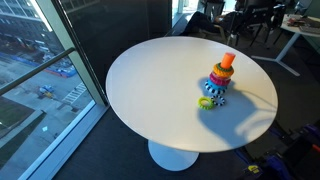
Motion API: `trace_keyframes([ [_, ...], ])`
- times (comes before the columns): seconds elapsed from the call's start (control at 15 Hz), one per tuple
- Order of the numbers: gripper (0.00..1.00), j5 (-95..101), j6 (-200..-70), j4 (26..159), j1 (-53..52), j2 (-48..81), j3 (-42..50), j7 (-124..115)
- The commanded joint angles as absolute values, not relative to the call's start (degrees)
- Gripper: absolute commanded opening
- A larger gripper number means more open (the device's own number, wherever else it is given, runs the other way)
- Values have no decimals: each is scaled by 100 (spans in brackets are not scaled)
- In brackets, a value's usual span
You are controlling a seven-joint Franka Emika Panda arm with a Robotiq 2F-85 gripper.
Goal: Put the black and white ring on the table
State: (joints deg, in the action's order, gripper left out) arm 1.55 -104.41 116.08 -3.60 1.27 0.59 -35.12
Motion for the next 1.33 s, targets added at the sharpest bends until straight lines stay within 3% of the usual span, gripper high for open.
trace_keyframes([
  [0.0, 100, 185, -10137, 11383, -166, -120, 72, -2871],
  [1.27, 100, 120, -9471, 11403, 124, -1310, -1, -2479],
])
